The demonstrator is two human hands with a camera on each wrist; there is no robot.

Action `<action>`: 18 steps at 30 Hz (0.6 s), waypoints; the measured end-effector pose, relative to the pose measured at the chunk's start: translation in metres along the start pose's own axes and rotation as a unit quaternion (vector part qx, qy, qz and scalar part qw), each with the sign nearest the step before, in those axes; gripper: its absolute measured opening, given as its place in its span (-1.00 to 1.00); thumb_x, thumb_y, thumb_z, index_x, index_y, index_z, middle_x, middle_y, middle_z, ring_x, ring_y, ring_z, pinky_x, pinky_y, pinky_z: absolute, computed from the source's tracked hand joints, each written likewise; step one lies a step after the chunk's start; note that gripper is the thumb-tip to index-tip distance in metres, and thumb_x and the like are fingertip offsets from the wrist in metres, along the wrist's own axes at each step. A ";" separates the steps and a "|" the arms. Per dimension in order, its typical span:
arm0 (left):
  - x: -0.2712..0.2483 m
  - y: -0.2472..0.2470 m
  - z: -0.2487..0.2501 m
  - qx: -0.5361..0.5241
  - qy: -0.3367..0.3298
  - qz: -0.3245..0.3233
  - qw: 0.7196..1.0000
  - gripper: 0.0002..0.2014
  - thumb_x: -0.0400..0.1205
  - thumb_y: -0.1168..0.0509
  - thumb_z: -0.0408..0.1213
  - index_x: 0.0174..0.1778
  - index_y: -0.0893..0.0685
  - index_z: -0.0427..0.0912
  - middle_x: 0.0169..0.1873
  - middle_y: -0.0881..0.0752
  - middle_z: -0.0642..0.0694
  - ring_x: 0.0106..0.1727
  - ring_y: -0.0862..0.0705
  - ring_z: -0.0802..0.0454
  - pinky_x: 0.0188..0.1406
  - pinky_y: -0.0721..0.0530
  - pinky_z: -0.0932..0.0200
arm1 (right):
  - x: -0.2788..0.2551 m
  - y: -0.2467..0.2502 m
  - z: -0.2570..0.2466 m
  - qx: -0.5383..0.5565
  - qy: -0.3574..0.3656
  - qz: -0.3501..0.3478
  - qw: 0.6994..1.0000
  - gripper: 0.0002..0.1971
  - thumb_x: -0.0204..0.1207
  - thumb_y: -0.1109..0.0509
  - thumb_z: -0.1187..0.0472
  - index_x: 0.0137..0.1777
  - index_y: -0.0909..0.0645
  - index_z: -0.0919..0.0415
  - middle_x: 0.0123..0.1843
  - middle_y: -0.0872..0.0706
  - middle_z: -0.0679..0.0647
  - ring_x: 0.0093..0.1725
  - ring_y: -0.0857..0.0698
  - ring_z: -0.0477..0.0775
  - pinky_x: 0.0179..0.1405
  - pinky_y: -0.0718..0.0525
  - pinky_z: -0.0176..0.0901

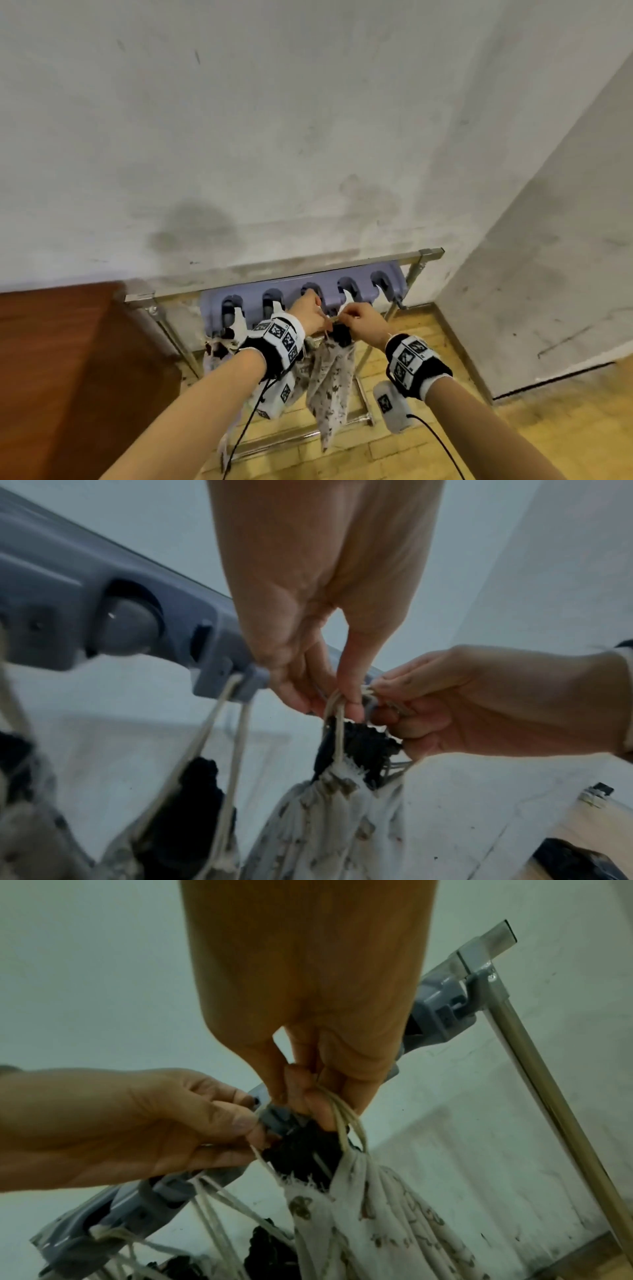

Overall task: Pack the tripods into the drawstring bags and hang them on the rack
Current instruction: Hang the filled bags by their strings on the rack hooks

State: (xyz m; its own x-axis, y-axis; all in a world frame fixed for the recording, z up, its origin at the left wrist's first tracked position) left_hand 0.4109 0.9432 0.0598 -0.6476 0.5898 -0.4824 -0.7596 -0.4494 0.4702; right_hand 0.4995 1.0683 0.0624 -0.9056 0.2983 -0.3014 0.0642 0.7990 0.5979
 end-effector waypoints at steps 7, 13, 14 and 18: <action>-0.003 -0.018 0.016 0.114 0.051 0.112 0.986 -0.51 0.58 -0.21 -0.45 0.44 -0.28 -0.39 0.09 -0.69 -0.35 0.10 -0.69 -0.27 0.00 -0.65 -0.07 | 0.018 -0.001 0.018 -0.035 0.007 -0.046 0.998 -0.80 0.66 -0.25 0.23 -0.01 -0.65 0.34 -0.11 -0.73 0.22 -0.11 -0.70 0.17 -0.10 -0.62 -0.04; -0.003 -0.017 0.019 0.141 0.086 0.084 0.983 -0.59 0.60 -0.27 -0.39 0.35 -0.35 -0.39 0.14 -0.63 -0.36 0.13 -0.65 -0.30 0.04 -0.63 -0.09 | 0.028 -0.004 0.023 -0.002 0.001 -0.050 0.999 -0.81 0.62 -0.19 0.34 0.07 -0.62 0.38 -0.11 -0.64 0.17 -0.11 -0.60 0.12 -0.12 -0.50 -0.13; -0.004 -0.015 0.019 0.133 0.086 0.081 0.984 -0.62 0.60 -0.26 -0.37 0.31 -0.39 -0.39 0.12 -0.64 -0.36 0.11 -0.66 -0.30 0.03 -0.63 -0.09 | 0.029 -0.004 0.023 0.013 -0.009 -0.051 0.999 -0.81 0.60 -0.19 0.38 0.09 -0.61 0.38 -0.11 -0.64 0.17 -0.10 -0.60 0.12 -0.11 -0.51 -0.13; -0.007 -0.003 0.010 0.070 0.066 0.079 0.992 -0.82 0.53 -0.33 -0.40 0.03 -0.63 -0.31 0.02 -0.71 -0.29 0.09 -0.70 -0.22 -0.01 -0.61 0.05 | 0.028 0.003 0.015 0.081 -0.053 -0.033 0.995 -0.77 0.52 -0.13 0.52 -0.06 -0.55 0.24 -0.21 -0.62 0.17 -0.19 -0.58 0.11 -0.21 -0.52 -0.16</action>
State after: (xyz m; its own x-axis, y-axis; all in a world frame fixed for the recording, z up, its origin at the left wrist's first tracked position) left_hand 0.4179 0.9474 0.0692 -0.7678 0.4216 -0.4825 -0.6375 -0.4270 0.6413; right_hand 0.4802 1.0872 0.0446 -0.8616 0.2891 -0.4172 0.0806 0.8894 0.4499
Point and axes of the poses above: each hand's wrist, its own x-axis towards the middle knuckle, its own y-axis out of the back of the hand, z = x × y, the point moved 2 cm from there along x, towards the middle knuckle
